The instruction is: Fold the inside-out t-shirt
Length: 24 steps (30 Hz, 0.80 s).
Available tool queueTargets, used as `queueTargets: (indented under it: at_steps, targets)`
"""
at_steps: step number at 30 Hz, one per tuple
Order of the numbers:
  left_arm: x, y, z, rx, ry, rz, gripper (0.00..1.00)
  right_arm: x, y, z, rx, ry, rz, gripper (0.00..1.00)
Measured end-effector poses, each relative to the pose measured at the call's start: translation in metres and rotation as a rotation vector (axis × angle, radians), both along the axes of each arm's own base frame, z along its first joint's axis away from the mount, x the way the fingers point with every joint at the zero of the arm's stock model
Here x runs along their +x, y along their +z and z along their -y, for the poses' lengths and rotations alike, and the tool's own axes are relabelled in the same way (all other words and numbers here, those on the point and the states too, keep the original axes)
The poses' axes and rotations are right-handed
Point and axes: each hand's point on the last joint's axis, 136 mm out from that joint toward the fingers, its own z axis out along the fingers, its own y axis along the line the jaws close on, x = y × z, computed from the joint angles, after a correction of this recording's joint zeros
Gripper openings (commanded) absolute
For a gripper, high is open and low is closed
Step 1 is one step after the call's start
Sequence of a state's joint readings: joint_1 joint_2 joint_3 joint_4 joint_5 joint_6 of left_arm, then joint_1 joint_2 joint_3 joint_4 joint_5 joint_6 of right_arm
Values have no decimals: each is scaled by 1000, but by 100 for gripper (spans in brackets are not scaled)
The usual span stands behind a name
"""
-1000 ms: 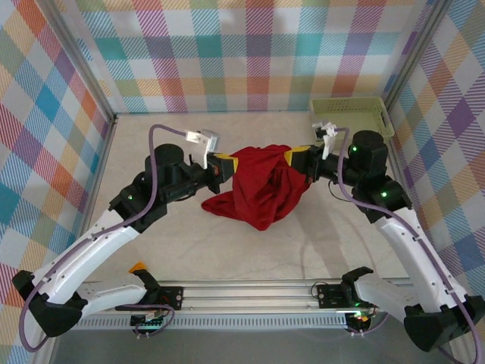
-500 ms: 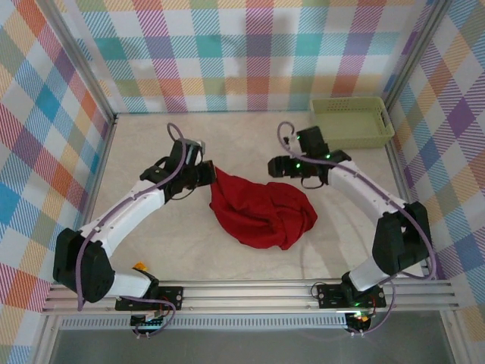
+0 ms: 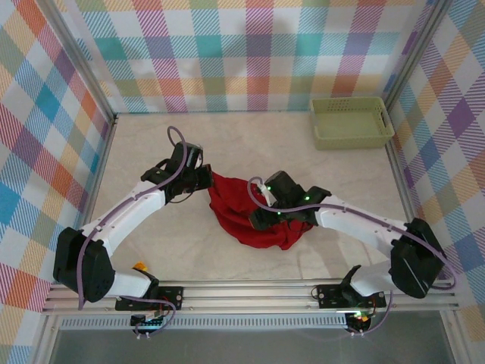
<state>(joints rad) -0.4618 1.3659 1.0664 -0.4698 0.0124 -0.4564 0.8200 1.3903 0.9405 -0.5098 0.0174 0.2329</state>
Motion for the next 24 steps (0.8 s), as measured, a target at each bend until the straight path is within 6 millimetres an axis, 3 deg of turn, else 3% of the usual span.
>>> queueTargets:
  at_steps: [4, 8, 10, 12, 16, 20, 24]
  targets:
    - [1, 1, -3, 10, 11, 8, 0, 0, -23, 5, -83, -12, -29, 53]
    - [2, 8, -12, 22, 36, 28, 0, 3, -26, 13, -132, -22, -9, 14]
    - [2, 12, -19, 27, 56, 39, 0, 7, -22, 16, -151, -31, 17, 1]
    - [2, 20, -28, 26, 80, 58, 0, 11, -11, 20, -151, -46, 51, 0]
    - [0, 50, -49, 1, 135, 135, 0, 17, 43, 23, -54, -53, 158, 0]
    - [-11, 85, -64, -35, 167, 226, 0, 19, 125, 32, 150, -66, 293, 0]
    - [-29, 125, -63, -110, 133, 333, 0, 9, 193, 45, 329, -61, 396, 0]
